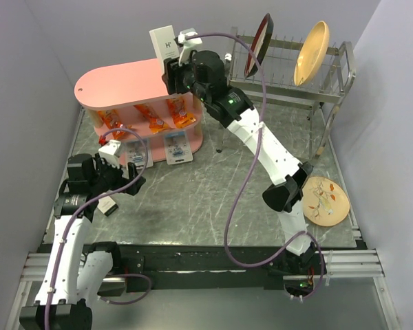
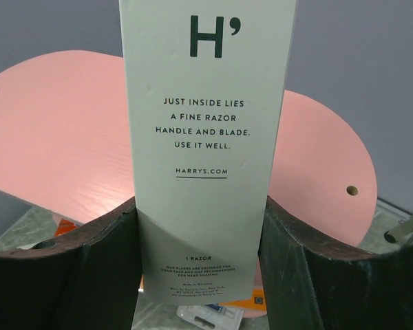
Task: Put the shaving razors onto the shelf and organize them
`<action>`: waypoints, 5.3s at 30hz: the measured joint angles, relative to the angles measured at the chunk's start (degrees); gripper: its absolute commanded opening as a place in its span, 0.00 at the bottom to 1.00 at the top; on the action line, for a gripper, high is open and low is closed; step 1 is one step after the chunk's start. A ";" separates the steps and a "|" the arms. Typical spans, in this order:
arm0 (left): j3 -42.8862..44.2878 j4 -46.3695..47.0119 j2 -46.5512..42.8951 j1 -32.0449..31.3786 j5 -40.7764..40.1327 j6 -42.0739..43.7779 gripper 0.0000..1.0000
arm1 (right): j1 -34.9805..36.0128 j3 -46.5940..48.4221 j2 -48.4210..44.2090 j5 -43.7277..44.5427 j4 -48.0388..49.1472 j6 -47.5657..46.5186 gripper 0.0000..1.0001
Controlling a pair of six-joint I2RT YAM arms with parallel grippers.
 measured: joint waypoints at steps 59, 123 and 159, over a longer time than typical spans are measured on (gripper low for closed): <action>13.81 -12.74 -1.86 2.49 -12.17 -0.76 1.00 | -3.32 -11.17 -6.47 6.49 5.33 -0.42 0.26; 8.90 -19.67 38.82 19.80 -25.79 -32.33 1.00 | -8.55 -59.19 -40.79 6.58 5.75 -3.08 0.70; 27.10 -20.87 25.09 18.80 -27.98 -30.95 0.52 | -11.21 -58.84 -39.67 3.23 5.86 -3.17 0.70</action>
